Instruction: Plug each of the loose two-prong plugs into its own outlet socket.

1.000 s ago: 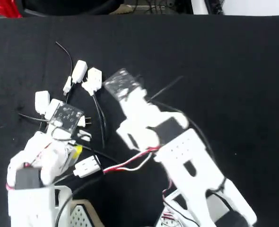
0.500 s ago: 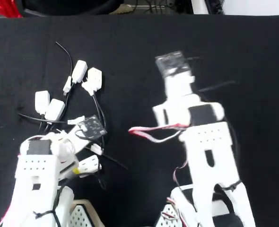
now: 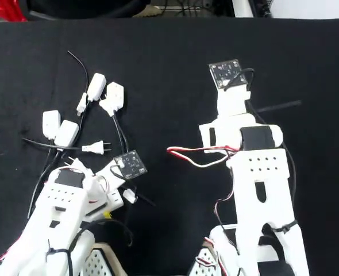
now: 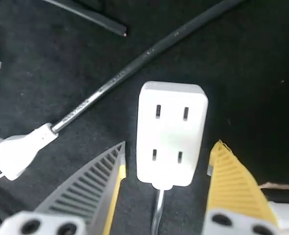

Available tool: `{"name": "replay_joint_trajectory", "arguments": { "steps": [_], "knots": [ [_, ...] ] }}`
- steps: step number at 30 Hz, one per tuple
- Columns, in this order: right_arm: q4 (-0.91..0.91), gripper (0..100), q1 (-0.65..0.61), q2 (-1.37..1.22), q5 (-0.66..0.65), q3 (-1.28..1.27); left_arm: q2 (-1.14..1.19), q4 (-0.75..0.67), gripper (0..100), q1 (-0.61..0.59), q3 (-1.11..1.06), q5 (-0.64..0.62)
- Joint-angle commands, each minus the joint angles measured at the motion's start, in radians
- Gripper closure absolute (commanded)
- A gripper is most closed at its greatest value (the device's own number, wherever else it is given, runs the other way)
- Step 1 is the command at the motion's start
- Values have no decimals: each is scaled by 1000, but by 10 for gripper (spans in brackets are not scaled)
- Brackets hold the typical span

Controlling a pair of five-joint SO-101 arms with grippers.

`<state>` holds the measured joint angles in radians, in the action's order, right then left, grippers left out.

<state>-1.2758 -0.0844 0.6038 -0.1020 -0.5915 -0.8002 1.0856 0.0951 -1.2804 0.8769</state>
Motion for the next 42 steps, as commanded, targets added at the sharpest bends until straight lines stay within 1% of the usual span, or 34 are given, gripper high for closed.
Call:
{"name": "replay_joint_trajectory", "arguments": {
  "steps": [1,4,6,9,13,15,18,20,21,24,28,30,33,35,37,40,42],
  "knots": [
    [43,987,17,8,-5,31,5,-64,757,5,5,-64],
    [61,987,17,8,-2,22,6,-95,871,13,8,-146],
    [61,987,17,8,-2,22,5,-92,937,24,12,-157],
    [61,987,17,8,-2,22,5,-74,940,53,-4,-127],
    [63,987,17,8,-2,22,-5,-5,943,82,28,-129],
    [63,987,17,8,-2,22,-5,57,943,77,104,-129],
    [57,987,20,8,-3,27,-6,181,961,88,278,-149],
    [55,987,21,8,-3,27,-6,255,964,148,383,-153],
    [54,987,21,8,-3,27,-5,256,966,176,427,-155],
    [38,987,25,8,-5,31,6,147,964,231,498,-158],
    [23,987,84,8,-6,62,34,-101,963,257,443,-155],
    [26,987,120,8,-8,70,103,-230,963,260,400,-155],
    [26,987,133,8,-8,73,288,-348,963,269,403,-153],
    [28,987,133,8,-8,73,440,-371,963,275,475,-157],
    [28,987,137,8,-8,73,592,-344,967,277,584,-164],
    [28,987,138,10,-9,73,775,-218,959,278,766,-218],
    [28,987,138,10,-11,73,853,-138,924,283,862,-255]
  ]
}}
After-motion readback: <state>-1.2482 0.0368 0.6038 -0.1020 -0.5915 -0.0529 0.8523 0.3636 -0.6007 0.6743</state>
